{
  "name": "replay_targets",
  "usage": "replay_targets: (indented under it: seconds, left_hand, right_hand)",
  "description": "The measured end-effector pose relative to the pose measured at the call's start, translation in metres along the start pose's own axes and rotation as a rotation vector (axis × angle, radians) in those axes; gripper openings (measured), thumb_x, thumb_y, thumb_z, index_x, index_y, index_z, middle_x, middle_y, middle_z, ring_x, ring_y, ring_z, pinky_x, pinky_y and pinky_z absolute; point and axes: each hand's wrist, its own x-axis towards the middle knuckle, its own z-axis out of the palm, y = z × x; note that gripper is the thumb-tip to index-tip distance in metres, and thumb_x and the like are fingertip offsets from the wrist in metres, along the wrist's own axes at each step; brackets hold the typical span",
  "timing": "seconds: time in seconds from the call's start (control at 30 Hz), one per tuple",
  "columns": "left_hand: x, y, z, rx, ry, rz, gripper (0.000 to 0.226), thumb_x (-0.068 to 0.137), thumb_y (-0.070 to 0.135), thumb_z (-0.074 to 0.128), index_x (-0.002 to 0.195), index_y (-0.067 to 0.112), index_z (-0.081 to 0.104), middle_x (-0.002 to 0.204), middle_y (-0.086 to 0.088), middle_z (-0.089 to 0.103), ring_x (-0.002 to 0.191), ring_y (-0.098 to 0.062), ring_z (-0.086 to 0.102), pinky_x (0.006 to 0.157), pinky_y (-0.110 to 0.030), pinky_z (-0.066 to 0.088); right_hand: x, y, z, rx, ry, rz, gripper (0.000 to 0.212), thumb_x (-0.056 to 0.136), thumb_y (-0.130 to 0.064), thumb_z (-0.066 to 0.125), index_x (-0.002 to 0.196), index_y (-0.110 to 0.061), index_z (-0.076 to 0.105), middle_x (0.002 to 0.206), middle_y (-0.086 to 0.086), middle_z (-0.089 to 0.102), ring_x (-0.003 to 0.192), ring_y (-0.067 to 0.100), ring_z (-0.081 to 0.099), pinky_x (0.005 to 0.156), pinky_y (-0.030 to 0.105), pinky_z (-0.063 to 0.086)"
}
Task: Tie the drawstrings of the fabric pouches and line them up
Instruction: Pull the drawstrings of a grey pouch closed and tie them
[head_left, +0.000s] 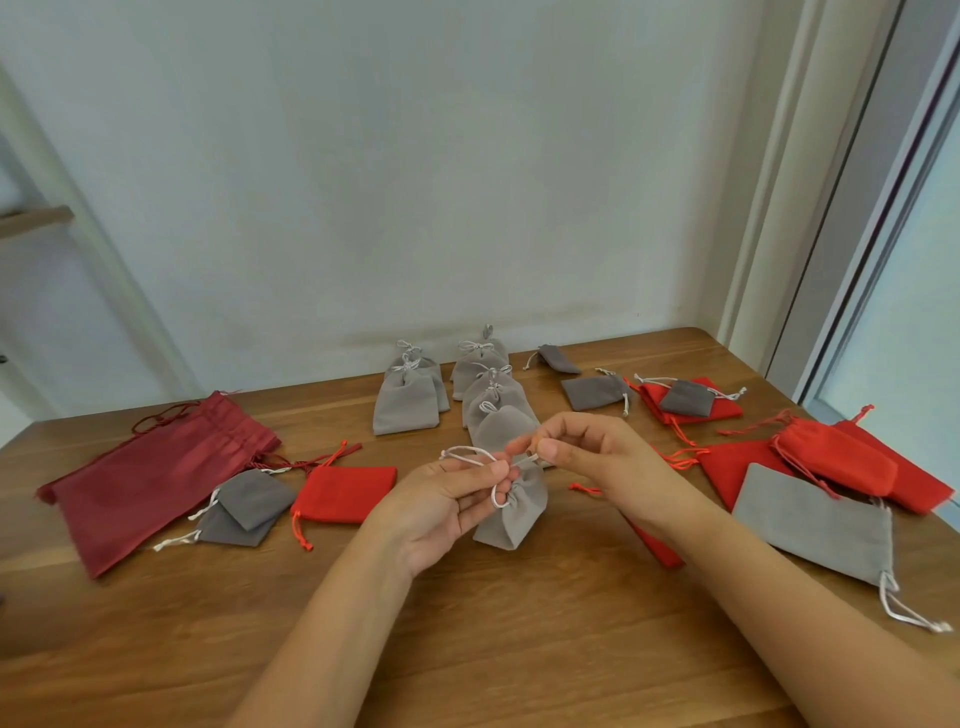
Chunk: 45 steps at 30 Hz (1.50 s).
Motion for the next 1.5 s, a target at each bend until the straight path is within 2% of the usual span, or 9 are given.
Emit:
replay_targets:
  seconds: [0.23,0.33,0.43,0.57,0.7,0.97,1.1,1.27,1.5]
  left_hand:
    - [-0.003,0.003,-0.004,0.144,0.007,0.099,0.009,0.062,0.01,0.073,0.07,0.014,0.077,0.083,-0.007,0.073,0.075,-0.013,0.067,0.078,-0.026,0.05]
    - [-0.004,0.005,-0.006,0.175,0.005,0.166,0.009,0.063,0.009,0.074,0.068,0.014,0.078,0.08,-0.008,0.072,0.074,-0.015,0.063,0.074,-0.026,0.046]
    - [-0.007,0.003,-0.003,0.361,0.007,0.271,0.012,0.072,0.001,0.075,0.074,0.013,0.076,0.076,-0.007,0.071,0.072,-0.015,0.062,0.07,-0.024,0.048]
    - [-0.009,0.001,0.002,0.602,-0.002,0.418,0.009,0.075,0.002,0.076,0.078,0.009,0.072,0.074,0.0,0.071,0.072,-0.007,0.065,0.069,-0.015,0.05]
    - [-0.005,-0.003,0.002,0.713,0.042,0.573,0.01,0.076,0.003,0.077,0.077,0.011,0.07,0.074,0.0,0.072,0.069,-0.008,0.066,0.063,-0.016,0.049]
    - [0.001,-0.015,0.002,1.0,0.204,0.86,0.033,0.078,0.014,0.076,0.077,0.046,0.067,0.078,0.019,0.071,0.076,0.005,0.065,0.068,-0.013,0.05]
    - [0.001,-0.014,0.0,1.027,0.199,0.922,0.019,0.083,0.014,0.072,0.08,0.033,0.069,0.079,0.017,0.068,0.079,0.002,0.064,0.068,-0.011,0.047]
    - [0.002,-0.015,-0.001,0.982,0.147,0.974,0.01,0.085,0.017,0.07,0.087,0.027,0.07,0.085,0.015,0.068,0.084,-0.006,0.064,0.071,-0.022,0.051]
    - [0.005,-0.018,-0.002,0.94,0.165,1.09,0.011,0.081,0.019,0.073,0.086,0.028,0.075,0.085,0.015,0.07,0.083,-0.003,0.065,0.073,-0.018,0.049]
  right_hand:
    - [0.0,0.0,-0.005,0.053,-0.065,-0.04,0.011,0.082,-0.033,0.067,0.078,-0.024,0.071,0.114,0.003,0.069,0.109,0.02,0.061,0.094,0.034,0.045]
    - [-0.001,0.0,-0.005,0.067,-0.1,-0.034,0.015,0.084,-0.026,0.063,0.076,-0.016,0.071,0.117,0.007,0.068,0.106,0.018,0.062,0.089,0.028,0.046]
    - [0.0,0.003,-0.006,0.024,-0.095,-0.032,0.035,0.09,-0.038,0.054,0.08,-0.008,0.068,0.118,0.005,0.068,0.116,0.021,0.059,0.102,0.037,0.043]
    - [0.003,0.009,-0.002,0.014,-0.058,-0.009,0.012,0.089,-0.014,0.064,0.099,-0.008,0.064,0.106,0.003,0.071,0.101,0.015,0.065,0.09,0.026,0.049]
    - [0.004,0.012,-0.001,-0.068,-0.062,-0.028,0.022,0.079,-0.006,0.075,0.095,-0.016,0.064,0.093,0.0,0.07,0.09,0.016,0.066,0.085,0.028,0.051]
    - [0.004,0.016,0.003,-0.086,-0.024,-0.042,0.022,0.074,-0.005,0.08,0.082,-0.018,0.064,0.085,0.002,0.07,0.085,0.019,0.067,0.081,0.03,0.053]
    - [0.005,0.014,0.004,0.133,0.039,0.024,0.01,0.081,-0.009,0.068,0.091,-0.011,0.064,0.082,0.0,0.071,0.081,0.011,0.066,0.075,0.02,0.051]
    - [0.006,0.016,0.004,0.178,0.039,0.064,0.027,0.077,-0.004,0.071,0.103,-0.007,0.064,0.095,0.01,0.073,0.091,0.018,0.069,0.083,0.026,0.054]
    - [0.004,0.011,0.005,0.202,0.114,0.031,0.026,0.066,-0.002,0.076,0.089,-0.01,0.067,0.079,0.012,0.074,0.076,0.016,0.072,0.072,0.023,0.055]
